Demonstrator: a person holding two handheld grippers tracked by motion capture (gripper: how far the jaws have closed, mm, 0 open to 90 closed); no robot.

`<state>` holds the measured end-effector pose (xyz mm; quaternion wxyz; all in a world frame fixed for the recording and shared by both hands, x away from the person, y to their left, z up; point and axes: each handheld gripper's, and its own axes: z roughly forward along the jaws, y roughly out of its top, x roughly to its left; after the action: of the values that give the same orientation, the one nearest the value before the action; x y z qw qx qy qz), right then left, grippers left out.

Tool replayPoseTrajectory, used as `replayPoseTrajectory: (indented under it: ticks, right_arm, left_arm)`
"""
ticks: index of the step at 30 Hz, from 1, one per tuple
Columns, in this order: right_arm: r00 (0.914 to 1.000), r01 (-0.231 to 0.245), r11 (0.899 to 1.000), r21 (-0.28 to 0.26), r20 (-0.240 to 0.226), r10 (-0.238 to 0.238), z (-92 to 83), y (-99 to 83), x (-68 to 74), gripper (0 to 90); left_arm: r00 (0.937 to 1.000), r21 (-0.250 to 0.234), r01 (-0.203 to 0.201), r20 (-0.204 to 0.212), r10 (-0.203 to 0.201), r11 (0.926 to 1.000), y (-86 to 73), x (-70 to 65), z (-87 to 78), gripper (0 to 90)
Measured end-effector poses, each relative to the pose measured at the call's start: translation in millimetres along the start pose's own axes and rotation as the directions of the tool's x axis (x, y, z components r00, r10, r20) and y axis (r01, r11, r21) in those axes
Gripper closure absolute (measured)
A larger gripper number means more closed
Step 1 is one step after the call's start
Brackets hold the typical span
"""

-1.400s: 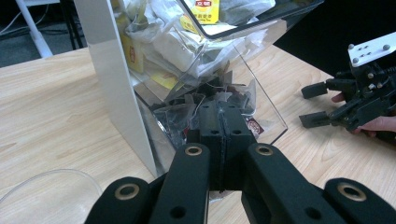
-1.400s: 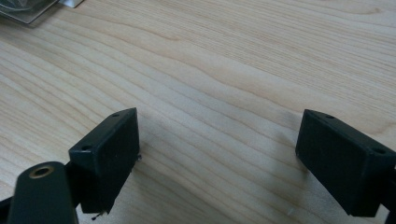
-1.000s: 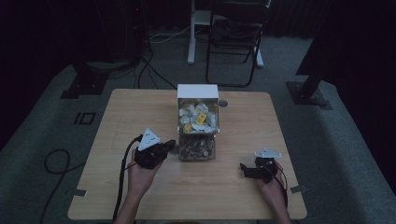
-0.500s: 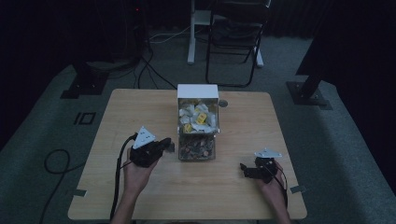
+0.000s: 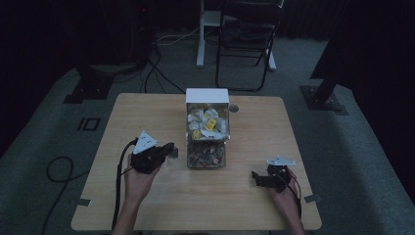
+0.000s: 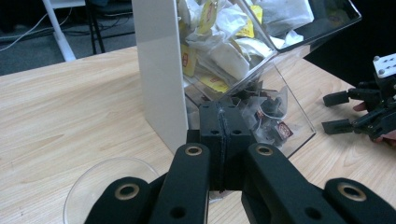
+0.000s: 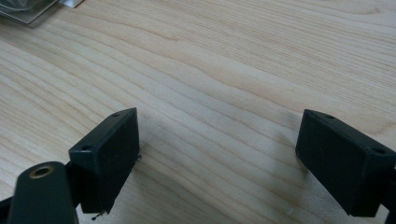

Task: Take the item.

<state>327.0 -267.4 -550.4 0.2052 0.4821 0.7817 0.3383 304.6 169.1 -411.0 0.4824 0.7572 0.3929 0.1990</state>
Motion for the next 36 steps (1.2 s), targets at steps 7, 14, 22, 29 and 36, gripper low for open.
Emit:
replayPoseTrajectory:
  ticks: [7, 14, 22, 29, 36]
  right_arm:
    - [1.0, 0.0, 1.0, 0.0, 0.0, 0.0, 0.0, 0.0, 0.0, 13.3]
    - [1.0, -0.001, 1.0, 0.0, 0.0, 0.001, 0.0, 0.0, 0.0, 13.3]
    - [1.0, -0.001, 1.0, 0.0, 0.0, 0.001, 0.0, 0.0, 0.0, 13.3]
    - [1.0, 0.0, 1.0, 0.0, 0.0, 0.0, 0.0, 0.0, 0.0, 13.3]
    - [1.0, 0.0, 1.0, 0.0, 0.0, 0.0, 0.0, 0.0, 0.0, 13.3]
  left_arm:
    - [1.0, 0.005, 0.004, -0.006, -0.004, 1.0, -1.7, 3.6, -0.3, 90.0]
    - [0.9998, 0.003, 0.007, -0.017, -0.007, 1.0, -2.0, 8.7, -0.2, 90.0]
    - [0.9991, -0.001, 0.015, -0.04, -0.015, 0.9999, -2.8, 15.2, -1.6, 90.0]
    - [0.998, -0.002, 0.029, -0.057, -0.029, 0.9996, -4.8, 21.8, -0.9, 90.0]
    - [0.9969, -0.001, 0.031, -0.072, -0.031, 0.9995, -5.4, 26.0, -0.4, 90.0]
